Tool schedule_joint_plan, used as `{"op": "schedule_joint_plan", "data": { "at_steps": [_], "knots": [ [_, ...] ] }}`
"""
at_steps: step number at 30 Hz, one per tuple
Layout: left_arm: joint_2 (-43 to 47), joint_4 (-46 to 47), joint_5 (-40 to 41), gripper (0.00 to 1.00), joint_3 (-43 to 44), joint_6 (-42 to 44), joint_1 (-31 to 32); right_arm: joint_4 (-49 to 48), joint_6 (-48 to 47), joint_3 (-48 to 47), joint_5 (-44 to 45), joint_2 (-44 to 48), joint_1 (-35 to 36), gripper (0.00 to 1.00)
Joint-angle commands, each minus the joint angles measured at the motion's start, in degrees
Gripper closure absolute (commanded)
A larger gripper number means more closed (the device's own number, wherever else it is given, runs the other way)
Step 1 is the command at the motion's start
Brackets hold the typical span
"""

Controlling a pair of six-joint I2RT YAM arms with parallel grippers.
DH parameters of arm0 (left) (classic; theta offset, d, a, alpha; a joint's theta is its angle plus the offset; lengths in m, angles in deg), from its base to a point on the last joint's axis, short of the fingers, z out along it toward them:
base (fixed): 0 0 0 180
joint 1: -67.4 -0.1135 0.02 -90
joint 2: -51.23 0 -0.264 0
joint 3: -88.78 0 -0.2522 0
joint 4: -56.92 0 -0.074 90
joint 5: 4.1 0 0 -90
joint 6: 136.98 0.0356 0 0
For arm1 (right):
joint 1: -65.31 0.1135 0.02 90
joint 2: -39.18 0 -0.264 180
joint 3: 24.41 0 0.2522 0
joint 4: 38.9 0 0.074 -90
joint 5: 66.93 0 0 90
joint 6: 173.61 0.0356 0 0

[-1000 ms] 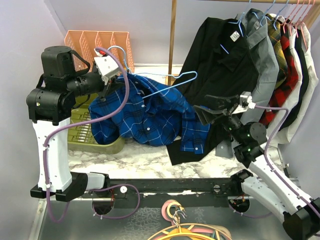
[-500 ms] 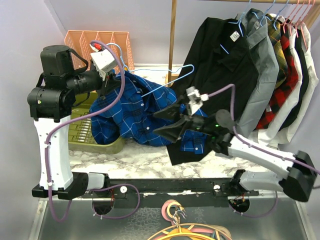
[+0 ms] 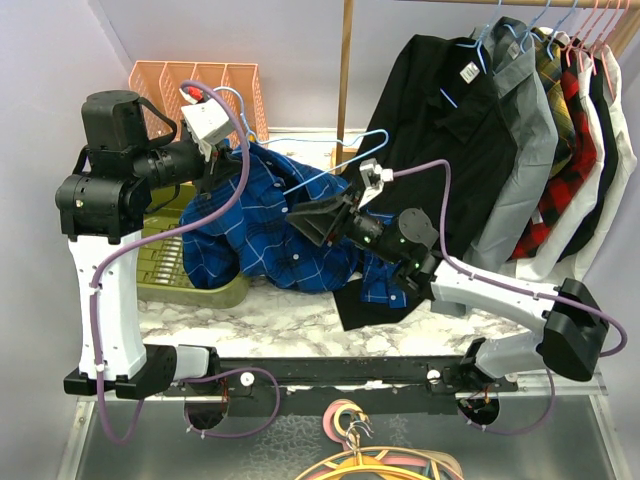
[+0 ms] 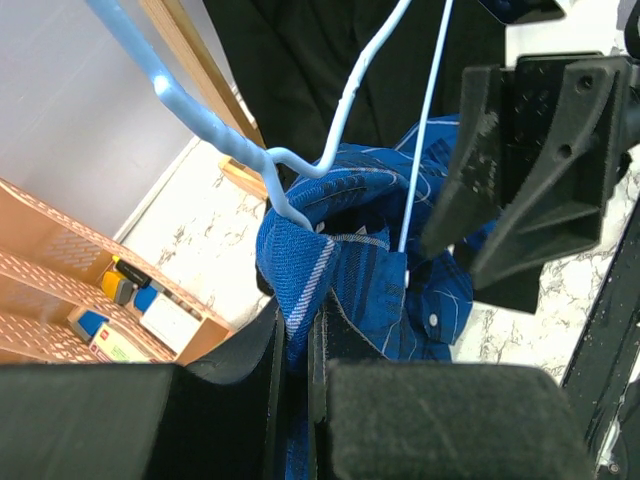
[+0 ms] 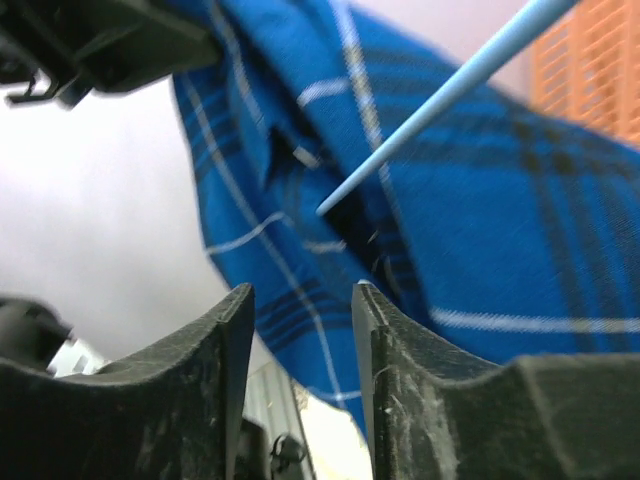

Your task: Place the shirt on the hanger

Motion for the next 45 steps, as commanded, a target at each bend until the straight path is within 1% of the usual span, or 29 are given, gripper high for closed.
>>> {"op": "schedule_joint_plan", "data": {
  "at_steps": [1,3,10,16,22,23,25,26,27,28,30,31,34,35,36,37,38,40,41,43,45],
  "knots": [
    [0.83,0.67,-2.54,1.0,0.87,0.53,-0.32,7.22,-1.51,-4.64,11.61,-2.27,-0.1,0.54],
    [0.83,0.7,-2.56,1.0,0.88,0.55,-0.32,8.89,-1.36,-5.43,13.3,-3.25,-0.12,0.52],
    [0.91,0.58,-2.61,1.0,0.79,0.58,-0.32,12.56,-1.74,-7.08,17.44,-5.73,-0.02,0.52],
    [0.83,0.54,-2.57,1.0,0.79,0.68,-0.32,15.31,-2.11,-8.14,19.71,-7.35,0.24,0.45],
    [0.74,0.44,-2.77,1.0,0.7,0.71,-0.32,16.63,-3.2,-8.88,23.26,-8.96,0.82,0.45],
    [0.66,0.34,-2.77,1.0,0.77,0.7,-0.32,17.0,-3.48,-9.05,24.2,-9.15,0.93,0.49],
    [0.65,0.33,-2.68,1.0,0.71,0.64,-0.32,17.39,-3.88,-8.92,26.68,-9.37,1.04,0.75],
    [0.58,0.29,-2.57,1.0,0.71,0.5,-0.29,17.41,-3.87,-8.65,28.02,-9.44,1.04,0.83],
    [0.45,0.11,-2.58,1.0,0.77,0.41,-0.31,17.08,-4.02,-8.36,29.2,-9.43,1.04,0.87],
    [0.39,-0.04,-2.63,1.0,0.79,0.4,-0.32,16.3,-4.27,-7.94,29.84,-9.57,1.0,0.88],
    [0.43,-0.17,-2.8,1.0,0.46,0.51,-0.31,14.78,-4.29,-7.18,30.49,-9.62,1.04,0.86],
    [0.29,-0.3,-2.82,1.0,0.52,0.67,-0.31,13.98,-4.09,-6.68,30.49,-9.56,1.04,0.83],
    [0.04,-0.73,-2.86,1.0,0.87,1.16,-0.32,10.84,-3.66,-5.45,29.01,-9.6,1.04,0.62],
    [0.0,-0.78,-2.9,1.0,0.93,1.25,-0.32,10.3,-3.66,-5.41,28.19,-9.81,1.02,0.59],
    [-0.15,-0.9,-2.9,1.0,1.01,1.35,-0.32,9.76,-3.65,-5.42,27.58,-9.87,1.04,0.58],
    [-0.33,-1.05,-2.9,1.0,1.05,1.51,-0.32,9.19,-3.65,-5.26,26.98,-9.97,1.04,0.62],
    [-0.38,-1.17,-2.9,1.0,1.06,1.8,-0.32,8.23,-3.65,-4.95,26.47,-10.02,1.03,0.71],
    [-0.54,-1.53,-2.5,1.0,0.97,2.75,-0.32,7.14,-3.15,-4.01,26.93,-9.63,1.04,0.95],
    [-0.58,-1.78,-1.96,1.0,1.09,3.57,-0.32,6.8,-3.11,-3.22,27.63,-9.23,0.93,0.98],
    [-0.48,-2.25,0.05,1.0,1.7,6.09,-0.19,6.37,-3.8,-1.32,29.6,-7.62,0.33,0.99],
    [-0.56,-2.78,2.5,1.0,3.06,9.51,0.1,6.36,-3.28,1.09,29.66,-5.52,-2.27,0.99]
  ]
}}
